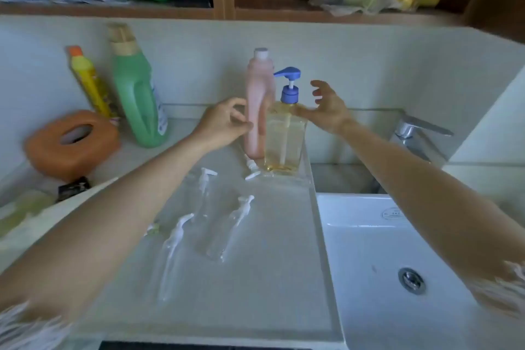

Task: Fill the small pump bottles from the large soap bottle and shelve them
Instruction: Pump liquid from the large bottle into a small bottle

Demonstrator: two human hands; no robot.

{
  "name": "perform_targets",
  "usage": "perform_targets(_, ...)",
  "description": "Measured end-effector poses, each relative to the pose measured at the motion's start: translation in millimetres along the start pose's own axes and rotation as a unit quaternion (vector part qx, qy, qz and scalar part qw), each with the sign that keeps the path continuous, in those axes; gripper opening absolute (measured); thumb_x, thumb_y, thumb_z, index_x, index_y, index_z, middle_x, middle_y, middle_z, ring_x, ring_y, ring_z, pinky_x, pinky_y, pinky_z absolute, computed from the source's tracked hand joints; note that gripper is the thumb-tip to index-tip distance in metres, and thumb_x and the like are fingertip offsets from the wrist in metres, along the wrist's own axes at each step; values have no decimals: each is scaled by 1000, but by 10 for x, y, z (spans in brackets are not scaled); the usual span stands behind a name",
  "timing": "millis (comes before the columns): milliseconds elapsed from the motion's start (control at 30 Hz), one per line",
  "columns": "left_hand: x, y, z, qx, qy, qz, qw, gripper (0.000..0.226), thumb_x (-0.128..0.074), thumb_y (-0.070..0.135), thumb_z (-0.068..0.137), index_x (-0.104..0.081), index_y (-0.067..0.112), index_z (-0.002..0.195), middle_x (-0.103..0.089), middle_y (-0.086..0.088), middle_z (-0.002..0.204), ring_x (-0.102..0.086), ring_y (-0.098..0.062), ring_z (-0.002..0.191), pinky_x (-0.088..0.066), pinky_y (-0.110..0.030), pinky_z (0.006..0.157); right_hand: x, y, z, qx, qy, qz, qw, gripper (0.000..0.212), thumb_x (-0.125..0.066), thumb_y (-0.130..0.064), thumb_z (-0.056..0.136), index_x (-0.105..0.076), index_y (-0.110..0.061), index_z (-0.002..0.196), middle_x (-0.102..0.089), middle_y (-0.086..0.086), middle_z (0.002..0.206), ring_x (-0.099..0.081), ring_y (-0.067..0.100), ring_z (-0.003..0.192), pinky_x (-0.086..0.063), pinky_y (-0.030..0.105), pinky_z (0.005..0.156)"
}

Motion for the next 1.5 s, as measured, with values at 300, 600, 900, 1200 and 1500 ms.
perform_targets(300,-751,-14,445,-7,-27,-4,1000,76,-77,16,78,-41,20,145,-64,-1,122,-65,-20,98,-50,-25,90,-628,372,273,22,-194,114,974,83,-89,-9,62,-47,-16,132,-62,1,120,-59,17,113,-48,38,99)
perform_targets(600,-416,212,333,-60,54,-85,993,67,-79,4,74,-54,15,135,-70,-5,116,-69,-26,99,-52,-43,94,-242,-40,175,65,-79,89,991,83,-93,-19,52,-56,-20,126,-62,-7,103,-59,11,94,-49,26,82)
perform_targets(900,93,719,-433,-137,39,-84,986,63,-82,15,70,-60,28,128,-72,5,105,-71,-16,91,-53,-38,93,118,-613,-809,48,-37,99,993,81,-93,-17,55,-56,-19,127,-60,-12,94,-59,6,82,-50,20,66)
perform_targets(1200,-260,479,-1393,-89,-50,-114,988,63,-87,10,67,-63,20,124,-67,-11,115,-66,-14,84,-53,-32,92,-156,-299,-1999,-31,-43,96,994,85,-93,-25,51,-57,-26,128,-65,-6,108,-62,11,94,-54,30,77)
perform_targets(1500,-446,454,-1749,-70,-57,-129,988,61,-86,14,70,-60,18,125,-68,-11,117,-70,-19,85,-53,-38,93,-131,-107,-2425,-34,-38,98,994,77,-91,-22,59,-57,-25,128,-67,-6,110,-63,10,103,-52,32,90)
Point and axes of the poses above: each hand's wrist, its own z-axis towards the middle knuckle, its own x-axis out of the back of the hand, y = z × x, the point moved 10 cm from there along z, towards the middle knuckle
